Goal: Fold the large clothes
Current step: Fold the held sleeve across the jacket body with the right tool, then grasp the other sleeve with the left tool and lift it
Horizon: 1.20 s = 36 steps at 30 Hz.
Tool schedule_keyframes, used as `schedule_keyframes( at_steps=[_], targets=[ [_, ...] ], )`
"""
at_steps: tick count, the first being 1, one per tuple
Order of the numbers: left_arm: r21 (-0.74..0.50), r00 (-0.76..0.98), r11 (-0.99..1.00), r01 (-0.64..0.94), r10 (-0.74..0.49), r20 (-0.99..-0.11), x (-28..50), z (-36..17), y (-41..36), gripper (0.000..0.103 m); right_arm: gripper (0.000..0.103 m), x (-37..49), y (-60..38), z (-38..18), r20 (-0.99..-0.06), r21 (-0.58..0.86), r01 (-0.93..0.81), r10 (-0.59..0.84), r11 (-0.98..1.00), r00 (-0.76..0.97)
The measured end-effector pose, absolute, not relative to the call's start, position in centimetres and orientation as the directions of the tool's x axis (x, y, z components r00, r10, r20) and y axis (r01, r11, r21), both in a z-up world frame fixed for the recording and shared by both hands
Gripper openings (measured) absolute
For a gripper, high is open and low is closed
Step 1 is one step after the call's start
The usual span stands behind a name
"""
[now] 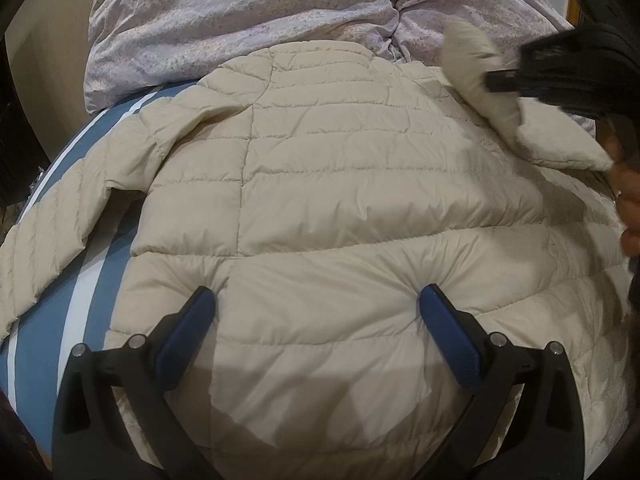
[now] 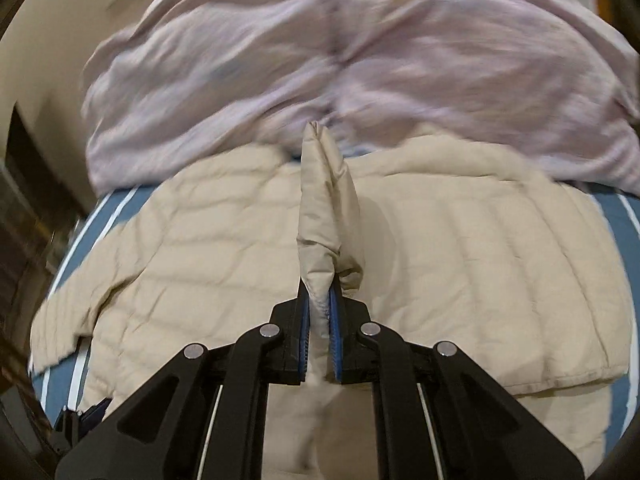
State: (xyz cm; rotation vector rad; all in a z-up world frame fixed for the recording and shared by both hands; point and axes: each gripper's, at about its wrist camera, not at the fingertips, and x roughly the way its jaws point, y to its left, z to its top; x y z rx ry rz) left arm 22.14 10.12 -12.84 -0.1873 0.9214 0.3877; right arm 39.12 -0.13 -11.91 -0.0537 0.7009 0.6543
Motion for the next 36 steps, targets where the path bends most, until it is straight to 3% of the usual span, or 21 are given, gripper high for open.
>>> schedule_keyframes(
  at_steps=[5, 7, 11, 13, 15, 19, 23, 31, 36],
  targets=[
    [-0.001, 0.545, 0.915, -0.404, 0.240, -0.803, 22.2, -12.8, 10.1, 0.101, 0.013, 37.4, 4.1, -12.6, -0.662, 0.140, -0.641, 0.553, 0.755, 0.507],
    [-0.006, 0.547, 0.914, -0.405, 0.237, -0.803, 22.2, -12.8, 10.1, 0.101, 0.029, 36.4, 4.9, -12.5, -0.684, 0.140, -0.678, 0.566, 0.721, 0.461],
    [-0.016, 0.553, 0.914, -0.404, 0.230, -0.801, 22.2, -12.7, 10.2, 0.101, 0.044, 35.0, 3.3, -10.3, -0.617, 0.168, -0.703, 0.630, 0.691, 0.472],
    [-0.019, 0.554, 0.915, -0.404, 0.228, -0.800, 22.1, -12.7, 10.3, 0.101, 0.070, 35.3, 1.4, -8.7, -0.557, 0.198, -0.675, 0.648, 0.710, 0.519],
    [-0.021, 0.555, 0.914, -0.404, 0.227, -0.800, 22.1, -12.7, 10.4, 0.101, 0.071, 36.7, -0.9, -7.9, -0.519, 0.216, -0.601, 0.612, 0.770, 0.597],
    [-0.043, 0.570, 0.914, -0.403, 0.214, -0.794, 21.8, -12.5, 10.6, 0.101, 0.070, 39.5, -1.4, -9.8, -0.604, 0.113, -0.459, 0.427, 0.882, 0.673],
    [-0.103, 0.609, 0.903, -0.417, 0.193, -0.770, 19.8, -11.2, 12.1, 0.101, 0.070, 40.1, 0.2, -12.5, -0.673, 0.079, -0.459, 0.387, 0.885, 0.631],
    [-0.063, 0.561, 0.803, -0.593, 0.355, -0.748, 13.1, -8.2, 19.9, 0.101, 0.075, 38.7, 5.1, -15.0, -0.705, -0.046, -0.466, 0.302, 0.884, 0.642],
    [-0.099, 0.517, 0.708, -0.699, 0.405, -0.755, 9.1, -7.5, 26.0, 0.101, 0.078, 38.9, 5.8, -15.2, -0.694, -0.086, -0.456, 0.276, 0.886, 0.665]
  ],
)
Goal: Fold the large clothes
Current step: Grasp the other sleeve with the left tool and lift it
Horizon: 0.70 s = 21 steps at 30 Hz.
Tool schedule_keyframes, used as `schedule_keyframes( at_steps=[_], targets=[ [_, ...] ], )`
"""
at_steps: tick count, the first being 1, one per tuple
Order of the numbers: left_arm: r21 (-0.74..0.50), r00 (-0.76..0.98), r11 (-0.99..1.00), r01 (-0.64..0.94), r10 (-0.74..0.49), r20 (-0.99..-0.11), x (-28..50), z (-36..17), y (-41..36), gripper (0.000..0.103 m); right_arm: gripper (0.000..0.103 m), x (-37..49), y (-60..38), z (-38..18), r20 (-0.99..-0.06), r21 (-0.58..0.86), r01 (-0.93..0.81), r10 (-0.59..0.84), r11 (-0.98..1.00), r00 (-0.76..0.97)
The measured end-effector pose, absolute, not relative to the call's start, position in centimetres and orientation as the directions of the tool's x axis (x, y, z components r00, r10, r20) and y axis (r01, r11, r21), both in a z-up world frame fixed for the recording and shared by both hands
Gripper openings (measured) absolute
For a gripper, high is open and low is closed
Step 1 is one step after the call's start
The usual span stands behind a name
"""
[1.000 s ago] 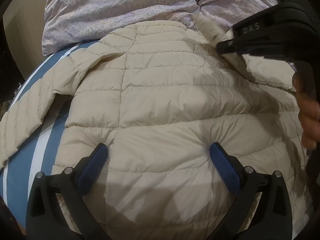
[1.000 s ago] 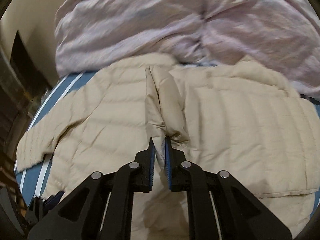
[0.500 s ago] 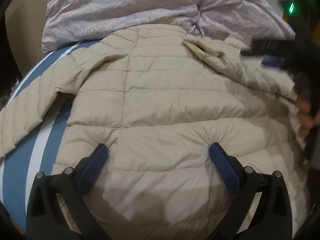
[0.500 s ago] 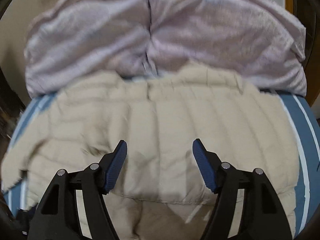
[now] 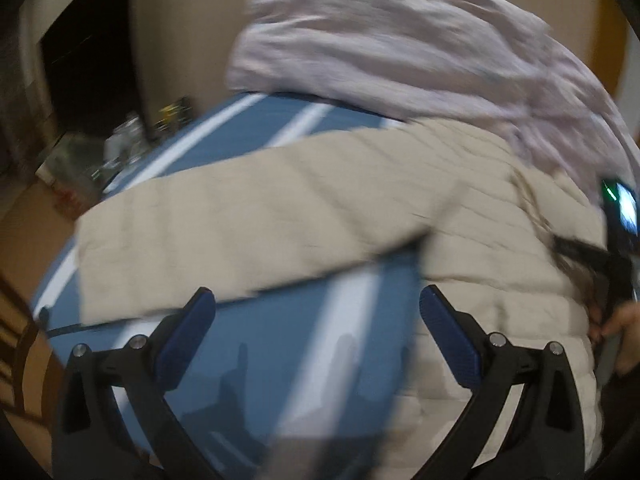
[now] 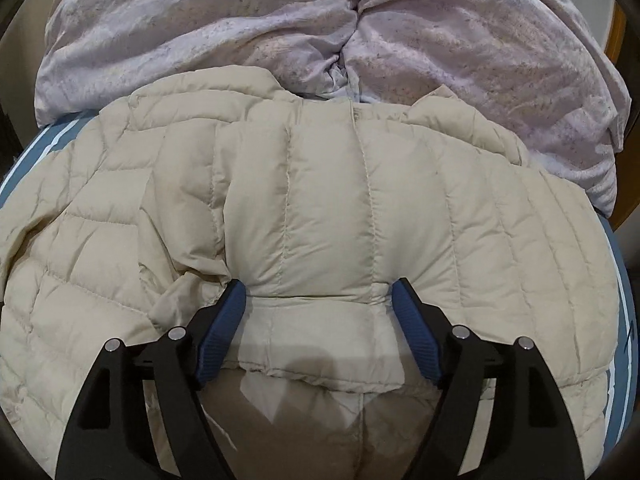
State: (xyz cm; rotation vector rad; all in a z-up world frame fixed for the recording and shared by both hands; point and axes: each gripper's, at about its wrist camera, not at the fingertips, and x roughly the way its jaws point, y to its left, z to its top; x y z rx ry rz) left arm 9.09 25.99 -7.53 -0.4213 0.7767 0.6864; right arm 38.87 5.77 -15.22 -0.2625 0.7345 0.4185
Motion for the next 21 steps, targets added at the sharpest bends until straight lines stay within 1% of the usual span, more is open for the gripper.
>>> schedule_keyframes(
  at_steps=[3, 7, 12, 13, 14, 15, 17, 21],
  targets=[
    [-0.115, 0.483, 0.654, -0.748, 0.418, -0.769, 7.1, -7.6, 29.2, 0.101, 0.079, 39.0, 5.3, -14.8, -0.719, -0.061, -0.462, 0.282, 0.885, 0.635],
    [-0.111, 0.429, 0.580, -0.807, 0.446, -0.786, 4.6, -7.9, 32.7, 0.101, 0.085, 38.1, 3.8, -13.7, -0.715, 0.004, -0.466, 0.328, 0.885, 0.617],
    [-0.103, 0.385, 0.510, -0.854, 0.487, -0.784, 2.0, -7.7, 35.3, 0.101, 0.088, 36.2, 2.9, -12.7, -0.691, -0.019, -0.482, 0.337, 0.876, 0.639],
    [-0.094, 0.376, 0.502, -0.860, 0.496, -0.783, 1.8, -7.8, 35.6, 0.099, 0.088, 35.9, 2.9, -12.7, -0.691, -0.015, -0.487, 0.343, 0.873, 0.636],
    [-0.091, 0.369, 0.496, -0.864, 0.499, -0.784, 1.7, -7.9, 36.0, 0.094, 0.088, 35.4, 2.8, -12.6, -0.692, -0.003, -0.501, 0.360, 0.865, 0.626],
    [-0.089, 0.359, 0.486, -0.869, 0.499, -0.789, 1.5, -8.2, 36.6, 0.092, 0.088, 35.2, 2.9, -12.6, -0.693, -0.001, -0.511, 0.368, 0.860, 0.621],
    [-0.103, 0.352, 0.468, -0.878, 0.485, -0.801, 1.3, -8.8, 37.5, 0.081, 0.088, 34.5, 2.8, -12.6, -0.690, -0.007, -0.526, 0.376, 0.851, 0.618],
    [-0.145, 0.346, 0.420, -0.896, 0.455, -0.820, 0.6, -10.0, 38.7, 0.075, 0.088, 33.7, 2.7, -12.6, -0.684, -0.019, -0.546, 0.387, 0.838, 0.618]
  ],
)
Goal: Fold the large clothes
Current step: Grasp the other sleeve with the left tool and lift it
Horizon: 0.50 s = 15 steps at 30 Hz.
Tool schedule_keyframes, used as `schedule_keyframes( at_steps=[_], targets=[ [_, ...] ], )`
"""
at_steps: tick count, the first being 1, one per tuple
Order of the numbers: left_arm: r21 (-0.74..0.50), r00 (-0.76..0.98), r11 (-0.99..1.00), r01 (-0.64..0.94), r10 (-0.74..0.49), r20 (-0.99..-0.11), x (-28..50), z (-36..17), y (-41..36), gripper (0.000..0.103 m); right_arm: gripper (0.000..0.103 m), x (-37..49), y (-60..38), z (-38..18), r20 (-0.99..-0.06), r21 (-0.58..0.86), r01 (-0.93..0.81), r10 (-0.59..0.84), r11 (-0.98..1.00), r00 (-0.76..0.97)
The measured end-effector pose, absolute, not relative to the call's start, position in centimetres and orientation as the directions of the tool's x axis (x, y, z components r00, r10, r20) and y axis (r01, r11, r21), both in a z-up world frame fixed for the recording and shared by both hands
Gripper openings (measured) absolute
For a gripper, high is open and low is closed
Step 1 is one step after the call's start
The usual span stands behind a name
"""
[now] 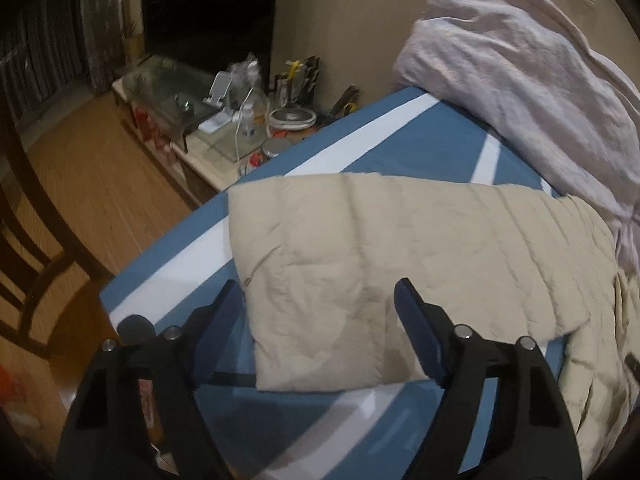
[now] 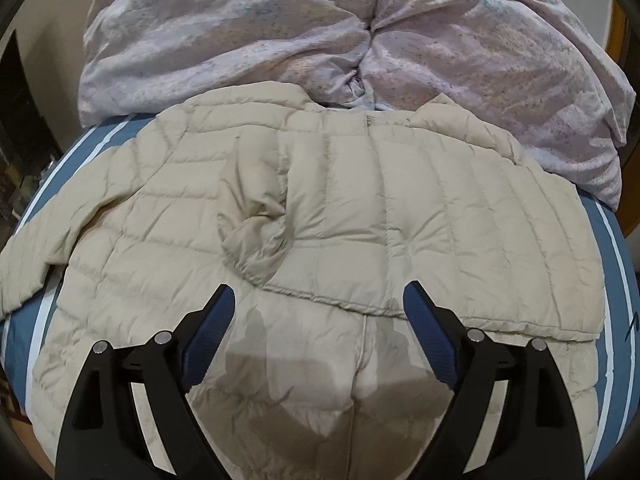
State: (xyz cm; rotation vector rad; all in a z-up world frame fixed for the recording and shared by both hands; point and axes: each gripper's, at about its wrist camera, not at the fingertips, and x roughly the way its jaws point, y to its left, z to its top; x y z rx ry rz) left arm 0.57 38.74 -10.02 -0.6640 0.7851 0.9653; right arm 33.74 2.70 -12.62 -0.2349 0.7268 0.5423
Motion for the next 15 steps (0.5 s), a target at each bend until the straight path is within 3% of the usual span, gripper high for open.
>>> schedule_keyframes(
  at_steps=[2, 6, 9, 14, 15],
  targets=[
    [-0.157, 0.341, 0.404, -0.901, 0.439, -0.831, 0.3, -10.7, 39.1, 0.068, 0.088, 33.6, 2.5, -12.6, -0.683, -0.016, -0.550, 0.393, 0.835, 0.616],
    [-0.141, 0.330, 0.401, -0.905, 0.452, -0.829, 0.2, -10.9, 39.0, 0.064, 0.088, 33.7, 2.3, -12.8, -0.686, -0.010, -0.555, 0.398, 0.832, 0.609],
    [-0.117, 0.309, 0.391, -0.913, 0.474, -0.825, 0.3, -10.9, 39.0, 0.052, 0.088, 33.7, 2.3, -13.2, -0.693, -0.007, -0.560, 0.400, 0.828, 0.600],
    [-0.161, 0.352, 0.411, -0.897, 0.447, -0.822, 1.0, -10.8, 39.0, 0.012, 0.088, 33.9, 2.0, -13.8, -0.704, -0.002, -0.558, 0.395, 0.830, 0.590],
    [-0.162, 0.349, 0.406, -0.899, 0.445, -0.825, 1.2, -10.6, 39.0, 0.010, 0.088, 33.9, 1.8, -13.8, -0.704, -0.001, -0.556, 0.395, 0.831, 0.591]
  ],
)
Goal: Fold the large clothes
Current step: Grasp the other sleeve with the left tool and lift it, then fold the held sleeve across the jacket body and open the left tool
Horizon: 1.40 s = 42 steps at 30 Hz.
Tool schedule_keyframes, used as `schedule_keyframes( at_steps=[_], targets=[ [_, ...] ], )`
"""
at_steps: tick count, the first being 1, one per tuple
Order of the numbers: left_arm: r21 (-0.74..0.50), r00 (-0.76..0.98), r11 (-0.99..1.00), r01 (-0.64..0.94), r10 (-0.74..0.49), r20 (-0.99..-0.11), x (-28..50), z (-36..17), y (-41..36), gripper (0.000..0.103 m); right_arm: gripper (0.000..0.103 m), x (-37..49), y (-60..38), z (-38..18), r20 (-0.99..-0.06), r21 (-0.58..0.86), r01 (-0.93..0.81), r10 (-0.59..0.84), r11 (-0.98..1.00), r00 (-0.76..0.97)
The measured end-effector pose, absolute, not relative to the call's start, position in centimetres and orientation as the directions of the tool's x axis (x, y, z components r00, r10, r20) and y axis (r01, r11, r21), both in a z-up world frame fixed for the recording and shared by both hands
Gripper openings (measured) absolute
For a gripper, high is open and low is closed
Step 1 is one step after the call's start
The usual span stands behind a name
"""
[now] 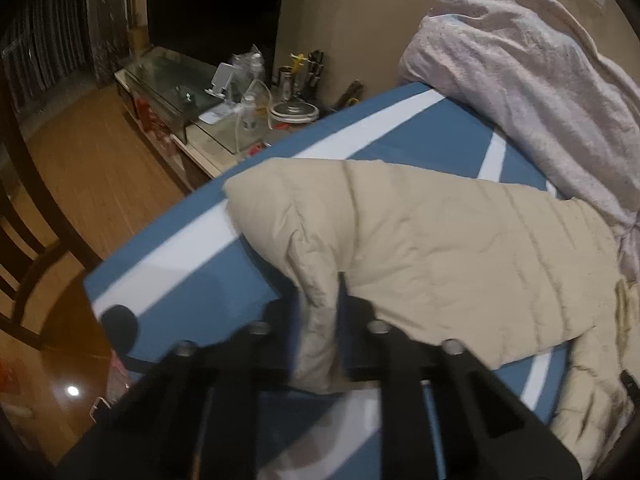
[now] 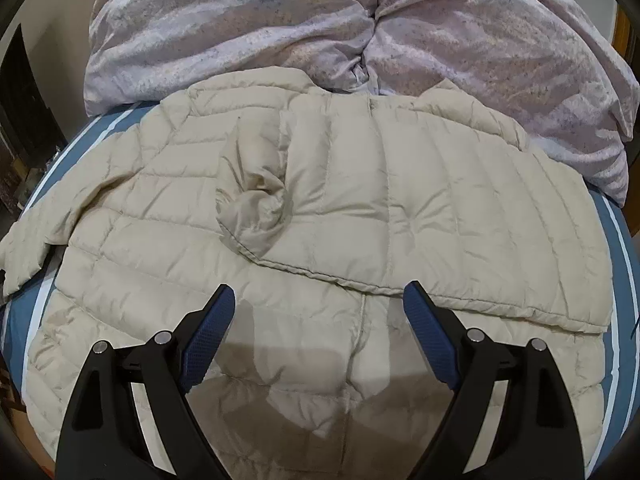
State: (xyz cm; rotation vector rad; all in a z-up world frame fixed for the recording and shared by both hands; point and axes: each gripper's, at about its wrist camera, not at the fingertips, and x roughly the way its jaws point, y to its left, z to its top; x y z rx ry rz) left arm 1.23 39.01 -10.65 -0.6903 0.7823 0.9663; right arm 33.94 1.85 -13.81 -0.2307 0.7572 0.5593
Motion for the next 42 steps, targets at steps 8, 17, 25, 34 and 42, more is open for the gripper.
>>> schedule_keyframes(
  at_steps=[8, 17, 25, 34, 42],
  targets=[
    [-0.219, 0.448, 0.480, -0.849, 0.436, -0.781, 5.3, -6.0, 37.6, 0.004, 0.088, 34.4, -0.6, -12.6, -0.673, -0.003, -0.535, 0.394, 0.845, 0.625],
    [-0.352, 0.668, 0.677, -0.646, 0.280, -0.689, 16.4, 0.1, 30.7, 0.004, 0.088, 35.4, -4.2, -12.4, -0.663, 0.026, -0.500, 0.389, 0.865, 0.639],
    [-0.430, 0.751, 0.805, -0.409, 0.030, -0.659, 26.5, 0.1, 20.9, 0.004, 0.088, 36.6, -8.1, -12.7, -0.660, 0.034, -0.445, 0.354, 0.895, 0.662],
    [-0.472, 0.751, 0.836, -0.280, -0.116, -0.650, 31.9, -1.0, 14.0, 0.004, 0.088, 38.2, -11.2, -13.9, -0.673, 0.062, -0.399, 0.333, 0.915, 0.660],
    [-0.496, 0.735, 0.841, -0.218, -0.193, -0.651, 34.9, -1.7, 9.9, 0.004, 0.088, 38.8, -12.2, -14.5, -0.679, 0.073, -0.389, 0.332, 0.918, 0.655]
  ],
)
